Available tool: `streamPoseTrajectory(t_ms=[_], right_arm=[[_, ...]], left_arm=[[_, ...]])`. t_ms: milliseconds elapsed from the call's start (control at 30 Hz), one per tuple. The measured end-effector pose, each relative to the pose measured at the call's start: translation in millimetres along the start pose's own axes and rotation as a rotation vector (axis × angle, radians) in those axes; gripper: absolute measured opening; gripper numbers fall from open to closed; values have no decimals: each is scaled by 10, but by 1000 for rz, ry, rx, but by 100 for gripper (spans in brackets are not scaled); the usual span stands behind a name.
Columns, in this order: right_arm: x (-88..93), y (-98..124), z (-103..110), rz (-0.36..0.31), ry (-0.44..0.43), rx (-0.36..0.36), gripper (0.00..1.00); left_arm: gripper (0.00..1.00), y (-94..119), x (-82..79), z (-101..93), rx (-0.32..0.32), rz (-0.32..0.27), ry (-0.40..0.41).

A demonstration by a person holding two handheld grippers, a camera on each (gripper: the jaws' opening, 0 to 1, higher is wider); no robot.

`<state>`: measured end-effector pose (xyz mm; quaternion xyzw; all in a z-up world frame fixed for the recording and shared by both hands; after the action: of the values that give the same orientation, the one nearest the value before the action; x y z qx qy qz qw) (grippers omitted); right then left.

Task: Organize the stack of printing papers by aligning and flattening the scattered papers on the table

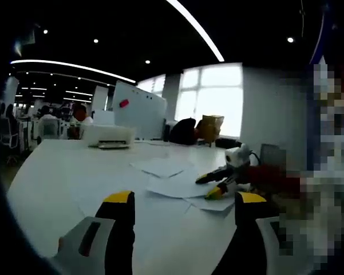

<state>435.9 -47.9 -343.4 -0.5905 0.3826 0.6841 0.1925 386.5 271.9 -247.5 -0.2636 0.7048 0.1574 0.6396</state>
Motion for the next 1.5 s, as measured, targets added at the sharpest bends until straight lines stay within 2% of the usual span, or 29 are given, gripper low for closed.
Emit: streamPoseTrajectory(t_ms=[433,467,567,767,867,1033,1100,1200,1500], right_arm=[[-4,-26,-56,10,5,-8,55],[-4,-25,-57,12,6,-12,54],[-5,-13,-22,14,25,-74,41],[-5,3,-37,26,26,-76,40],[-9,8,-31,28,31,-88,31],[-14,3,-15,27,39,-111,26],[-16,3,-13,28,40,-114,23],[-16,11,-19,30,39,-111,13],[-46,32,-66,30,26,-87,3]], left_arm=[[73,-10,-10,-3,2,-2,-2],[73,-7,-10,-3,2,-2,-2],[73,1,-8,-8,7,2,-7],[72,-3,-23,-19,14,-3,-8],[72,-1,-22,-18,13,-1,-10],[72,3,-22,-19,12,0,-11],[71,5,-26,-15,10,-1,-11],[71,3,-30,-18,12,-2,-11],[71,-10,-43,-31,14,-2,-17]])
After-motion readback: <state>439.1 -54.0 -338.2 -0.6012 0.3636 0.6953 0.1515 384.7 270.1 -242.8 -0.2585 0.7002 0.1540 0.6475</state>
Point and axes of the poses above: the point that each gripper's makers call its tool centre point, and the gripper's own axes: y roughly backward along the fingers, z roughly to its left, x roughly out of its underside, the point moved 6 cm from there along y, roughly backward along the fingers, and after that the axes turned 10 degrees about -z, right-handed, at the moved point
